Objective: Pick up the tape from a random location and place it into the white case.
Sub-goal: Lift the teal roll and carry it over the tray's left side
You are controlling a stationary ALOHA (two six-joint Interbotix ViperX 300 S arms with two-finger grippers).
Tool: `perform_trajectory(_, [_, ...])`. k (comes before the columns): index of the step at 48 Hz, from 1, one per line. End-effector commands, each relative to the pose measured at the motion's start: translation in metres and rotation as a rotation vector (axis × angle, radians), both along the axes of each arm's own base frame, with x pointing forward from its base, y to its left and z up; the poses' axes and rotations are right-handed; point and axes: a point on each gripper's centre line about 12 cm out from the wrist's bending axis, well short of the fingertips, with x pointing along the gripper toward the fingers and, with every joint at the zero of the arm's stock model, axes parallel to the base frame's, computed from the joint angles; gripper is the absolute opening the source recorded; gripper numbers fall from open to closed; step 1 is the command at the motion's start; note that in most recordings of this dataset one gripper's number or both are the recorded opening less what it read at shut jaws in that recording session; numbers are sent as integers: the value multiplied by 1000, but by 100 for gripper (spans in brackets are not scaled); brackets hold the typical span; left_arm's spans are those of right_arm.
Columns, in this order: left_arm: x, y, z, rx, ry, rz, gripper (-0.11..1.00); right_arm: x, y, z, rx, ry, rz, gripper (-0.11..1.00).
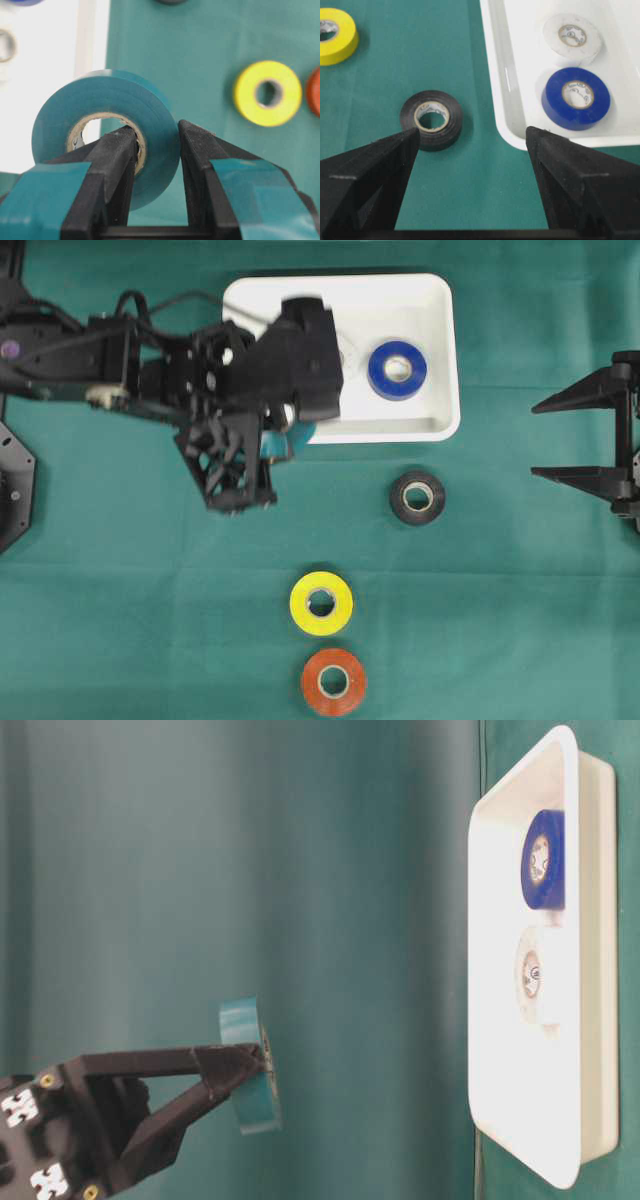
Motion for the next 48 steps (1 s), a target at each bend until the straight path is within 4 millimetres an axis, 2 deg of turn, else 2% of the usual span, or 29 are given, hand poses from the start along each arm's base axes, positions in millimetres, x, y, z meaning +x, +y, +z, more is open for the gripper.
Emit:
perform_trajectory(1, [-3,15,15,7,-43,36,20,3,-1,7,-7,-16,1,83])
perform_trajectory(23, [-19,99,12,14,-33,256,20,3,-1,5,-21,-8,5,83])
perform_trajectory(29, [-25,117,10,25,-32,288,20,3,-1,4,-22,0,4,83])
perform_trajectory(37, [-28,126,10,29,-34,310,20,4,-1,3,-22,1,4,83])
perform_trajectory(48, [-29,127,5,27,-26,313,20,4,-1,4,-22,0,6,83])
